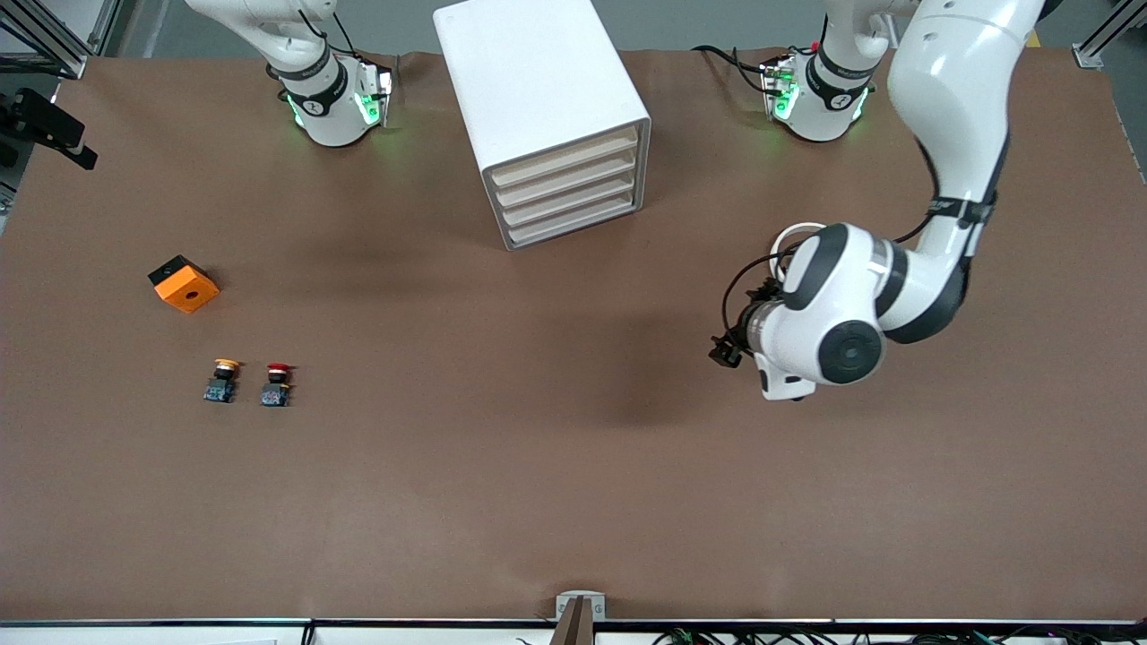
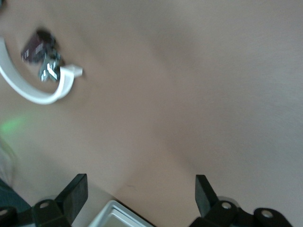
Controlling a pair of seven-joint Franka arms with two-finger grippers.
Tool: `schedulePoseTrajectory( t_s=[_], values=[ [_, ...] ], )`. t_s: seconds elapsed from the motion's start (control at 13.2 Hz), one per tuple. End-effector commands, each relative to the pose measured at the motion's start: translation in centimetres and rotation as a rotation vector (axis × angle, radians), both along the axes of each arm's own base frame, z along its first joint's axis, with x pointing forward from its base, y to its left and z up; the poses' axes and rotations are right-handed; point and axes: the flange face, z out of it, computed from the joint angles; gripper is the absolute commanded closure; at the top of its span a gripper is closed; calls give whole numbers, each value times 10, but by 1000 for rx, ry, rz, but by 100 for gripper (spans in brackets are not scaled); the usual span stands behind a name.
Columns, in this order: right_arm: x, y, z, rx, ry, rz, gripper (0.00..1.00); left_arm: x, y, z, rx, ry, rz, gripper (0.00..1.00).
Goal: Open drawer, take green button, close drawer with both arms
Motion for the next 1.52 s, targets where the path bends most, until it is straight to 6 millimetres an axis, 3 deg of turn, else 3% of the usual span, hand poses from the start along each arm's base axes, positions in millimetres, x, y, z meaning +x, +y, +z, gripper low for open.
schedulePoseTrajectory(
  t_s=[0.0,0.23,0.46,0.68,1.14,1.44],
  values=[
    [-7,1,3,12,-4,-11,0,-6,-22,-20,86,91,235,0],
    [-6,3,3,11,-4,-7,0,-32,-61,-66,169,245,418,0],
    [-6,3,3,11,-2,-7,0,-63,-100,-87,173,314,391,0],
    [-7,3,3,12,-1,-6,0,-84,-126,-98,151,454,483,0],
    [-7,2,2,12,2,-8,0,-121,-152,-112,335,696,636,0],
    [-1,0,13,5,-22,-3,0,-148,-165,-144,406,780,637,5]
  ],
)
